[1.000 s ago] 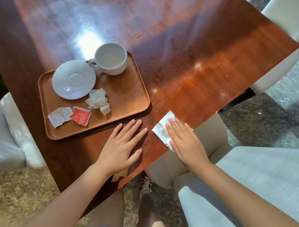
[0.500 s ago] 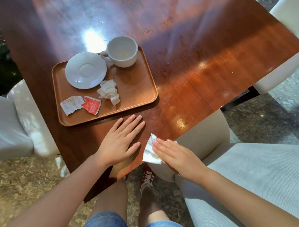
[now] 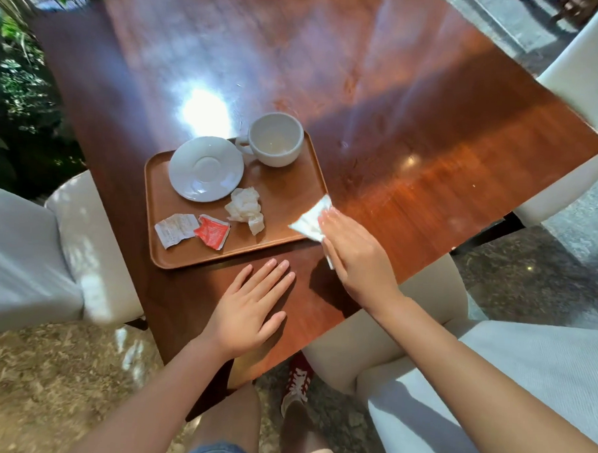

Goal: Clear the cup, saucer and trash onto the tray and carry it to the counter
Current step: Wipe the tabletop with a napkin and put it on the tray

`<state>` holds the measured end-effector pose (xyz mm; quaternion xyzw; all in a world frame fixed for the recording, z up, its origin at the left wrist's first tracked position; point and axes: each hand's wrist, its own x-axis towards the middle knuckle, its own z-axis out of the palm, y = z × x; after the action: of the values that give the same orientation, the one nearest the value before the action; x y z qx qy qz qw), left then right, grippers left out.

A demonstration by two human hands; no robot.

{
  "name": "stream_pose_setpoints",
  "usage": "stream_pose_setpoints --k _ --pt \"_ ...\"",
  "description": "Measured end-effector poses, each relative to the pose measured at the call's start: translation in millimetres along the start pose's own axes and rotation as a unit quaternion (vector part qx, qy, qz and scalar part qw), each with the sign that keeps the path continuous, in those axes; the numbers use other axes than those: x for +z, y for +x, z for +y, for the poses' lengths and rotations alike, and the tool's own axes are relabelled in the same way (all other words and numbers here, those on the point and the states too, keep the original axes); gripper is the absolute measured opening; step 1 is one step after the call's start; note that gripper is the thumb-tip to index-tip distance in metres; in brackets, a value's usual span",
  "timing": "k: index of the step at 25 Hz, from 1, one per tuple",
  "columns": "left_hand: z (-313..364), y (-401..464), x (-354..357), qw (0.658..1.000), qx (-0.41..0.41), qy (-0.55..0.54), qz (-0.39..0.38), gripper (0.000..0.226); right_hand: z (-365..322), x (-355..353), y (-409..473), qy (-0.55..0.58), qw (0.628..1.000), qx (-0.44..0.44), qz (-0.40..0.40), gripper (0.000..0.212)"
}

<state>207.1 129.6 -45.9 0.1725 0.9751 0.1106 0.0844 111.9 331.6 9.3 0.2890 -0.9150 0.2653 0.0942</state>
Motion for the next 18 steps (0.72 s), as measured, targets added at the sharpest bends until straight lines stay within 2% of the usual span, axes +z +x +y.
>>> stream_pose_setpoints --k 5,10,13,16,18 --pt "-3 0 5 1.0 -0.001 -0.009 0.013 0.062 1 48 61 -0.055 0.998 0.038 -0.021 0.029" --pt "-5 0 10 1.0 -0.001 -0.016 0.016 0.063 7 71 76 -0.126 0.985 0.048 -0.103 0.033" --pt "-6 1 11 1.0 0.0 -0.017 0.017 0.063 5 70 77 -0.12 0.984 0.07 -0.108 0.037" --pt "-7 0 12 1.0 -0.001 -0.019 0.014 0.063 6 63 68 -0.103 0.988 0.047 -0.106 0.035" --pt "-7 0 13 1.0 -0.002 -0.017 0.015 0.063 10 59 63 -0.105 0.985 0.013 -0.136 0.039"
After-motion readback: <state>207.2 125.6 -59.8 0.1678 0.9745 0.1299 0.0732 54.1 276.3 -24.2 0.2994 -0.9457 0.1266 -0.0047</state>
